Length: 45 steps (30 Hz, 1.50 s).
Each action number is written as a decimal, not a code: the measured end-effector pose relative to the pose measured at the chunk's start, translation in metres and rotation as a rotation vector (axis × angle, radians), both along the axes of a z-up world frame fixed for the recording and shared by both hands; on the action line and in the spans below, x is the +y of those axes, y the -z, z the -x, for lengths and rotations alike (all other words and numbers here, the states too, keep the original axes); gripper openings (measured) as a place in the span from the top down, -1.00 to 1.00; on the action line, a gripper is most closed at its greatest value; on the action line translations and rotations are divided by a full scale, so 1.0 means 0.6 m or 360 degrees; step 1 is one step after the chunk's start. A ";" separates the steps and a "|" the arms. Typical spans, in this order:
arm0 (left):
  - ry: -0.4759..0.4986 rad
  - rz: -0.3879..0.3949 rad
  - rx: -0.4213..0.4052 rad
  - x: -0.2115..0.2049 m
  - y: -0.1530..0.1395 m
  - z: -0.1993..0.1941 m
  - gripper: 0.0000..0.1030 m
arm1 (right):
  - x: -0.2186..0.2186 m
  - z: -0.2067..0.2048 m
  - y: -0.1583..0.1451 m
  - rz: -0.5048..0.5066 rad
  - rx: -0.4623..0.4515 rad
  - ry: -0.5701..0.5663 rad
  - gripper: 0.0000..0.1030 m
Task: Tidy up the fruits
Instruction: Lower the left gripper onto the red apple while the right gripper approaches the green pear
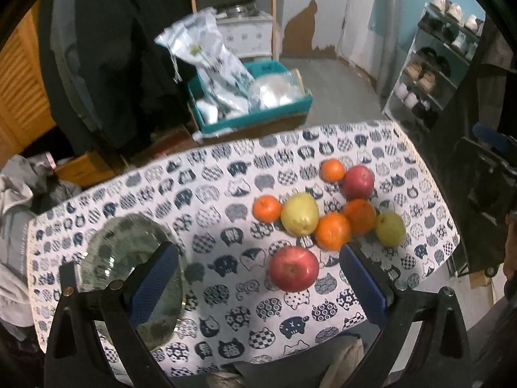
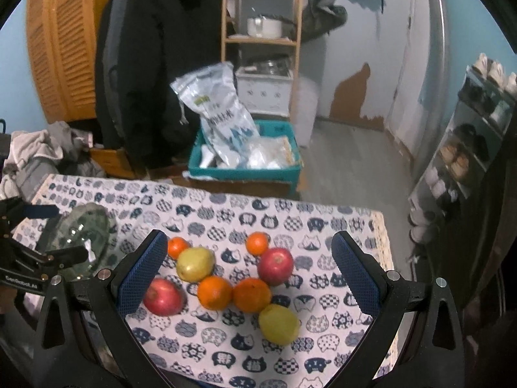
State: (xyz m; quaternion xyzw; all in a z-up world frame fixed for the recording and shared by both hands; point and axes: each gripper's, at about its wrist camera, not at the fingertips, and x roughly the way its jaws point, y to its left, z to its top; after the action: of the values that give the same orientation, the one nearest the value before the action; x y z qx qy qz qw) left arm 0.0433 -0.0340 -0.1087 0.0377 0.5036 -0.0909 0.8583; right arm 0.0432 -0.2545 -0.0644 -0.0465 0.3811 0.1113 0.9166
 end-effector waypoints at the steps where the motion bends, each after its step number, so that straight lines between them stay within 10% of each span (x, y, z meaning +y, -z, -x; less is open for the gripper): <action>1: 0.0008 0.0003 0.0034 -0.005 0.013 -0.005 -0.97 | -0.006 -0.006 0.009 -0.0004 0.0033 0.0008 -0.94; 24: -0.0023 -0.0013 0.0407 -0.048 0.178 -0.044 -0.97 | -0.072 -0.078 0.246 0.0044 0.0659 0.0092 -0.88; 45: 0.0036 -0.0035 0.0606 -0.081 0.296 -0.073 -0.97 | -0.077 -0.098 0.387 0.0150 0.0921 -0.0022 -0.65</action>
State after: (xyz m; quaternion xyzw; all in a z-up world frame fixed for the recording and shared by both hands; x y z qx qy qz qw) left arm 0.0869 -0.0824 -0.2866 0.0349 0.6575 -0.1006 0.7458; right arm 0.1022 -0.3008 -0.2963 -0.0580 0.6311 0.1083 0.7659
